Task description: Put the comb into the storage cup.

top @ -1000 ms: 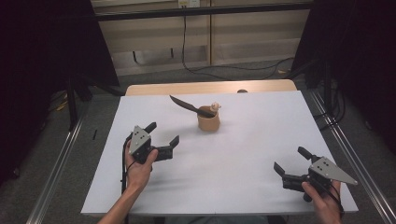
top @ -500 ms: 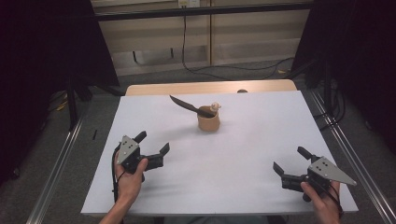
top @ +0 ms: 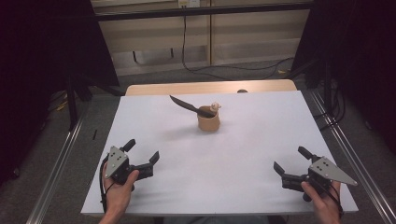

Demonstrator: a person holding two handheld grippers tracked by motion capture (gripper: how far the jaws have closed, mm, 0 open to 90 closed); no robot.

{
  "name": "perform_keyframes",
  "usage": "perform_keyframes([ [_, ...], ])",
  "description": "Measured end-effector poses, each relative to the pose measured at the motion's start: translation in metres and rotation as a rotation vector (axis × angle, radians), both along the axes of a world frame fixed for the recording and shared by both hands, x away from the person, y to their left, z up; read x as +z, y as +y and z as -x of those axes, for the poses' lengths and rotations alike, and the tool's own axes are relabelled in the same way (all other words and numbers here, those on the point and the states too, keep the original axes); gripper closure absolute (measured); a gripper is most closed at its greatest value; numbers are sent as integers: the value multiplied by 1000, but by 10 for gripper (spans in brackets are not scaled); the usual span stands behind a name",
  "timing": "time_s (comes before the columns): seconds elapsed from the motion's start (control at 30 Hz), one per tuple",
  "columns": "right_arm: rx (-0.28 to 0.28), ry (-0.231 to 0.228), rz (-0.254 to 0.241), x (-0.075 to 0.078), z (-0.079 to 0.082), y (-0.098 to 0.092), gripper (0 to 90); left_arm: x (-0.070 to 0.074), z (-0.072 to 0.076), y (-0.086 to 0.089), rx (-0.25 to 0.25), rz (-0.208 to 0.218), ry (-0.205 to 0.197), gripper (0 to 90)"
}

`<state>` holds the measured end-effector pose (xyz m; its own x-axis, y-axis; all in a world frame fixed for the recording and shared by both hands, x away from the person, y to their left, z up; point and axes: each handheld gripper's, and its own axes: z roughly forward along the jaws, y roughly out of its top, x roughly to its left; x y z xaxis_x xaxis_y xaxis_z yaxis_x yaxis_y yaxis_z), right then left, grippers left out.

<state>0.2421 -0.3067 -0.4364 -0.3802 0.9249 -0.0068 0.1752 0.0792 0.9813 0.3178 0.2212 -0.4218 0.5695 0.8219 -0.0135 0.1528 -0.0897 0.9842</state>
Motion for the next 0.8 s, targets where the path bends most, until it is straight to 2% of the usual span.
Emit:
perform_keyframes([
  [0.07, -6, -1, -7, 0, 0, 0, 0, -1, 4, 3, 5, -3, -1, 24],
  [0.23, -4, -2, 4, 0, 0, 0, 0, -3, 14, 7, 17, 22, 7, 25],
  [0.27, -4, -2, 5, 0, 0, 0, 0, -4, 16, 8, 15, 4, 6, 25],
  [0.37, -4, -2, 5, 0, 1, 0, 0, -5, 20, 11, 17, -10, 9, 25],
  [0.4, -4, -2, 4, 0, 1, 0, 0, -6, 21, 11, 22, -1, 8, 26],
  [0.6, -6, 1, 4, 0, 1, 0, 0, -10, 29, 18, 44, -13, 13, 27],
  [0.67, -5, 2, 5, 0, 1, 0, 0, -11, 32, 19, 65, -11, 14, 27],
  [0.73, -5, 1, 5, 0, 2, 0, 0, -11, 36, 20, 88, 9, 30, 26],
  [0.8, -15, -6, 4, 0, 2, 1, 1, -13, 39, 19, 76, 2, 33, 25],
])
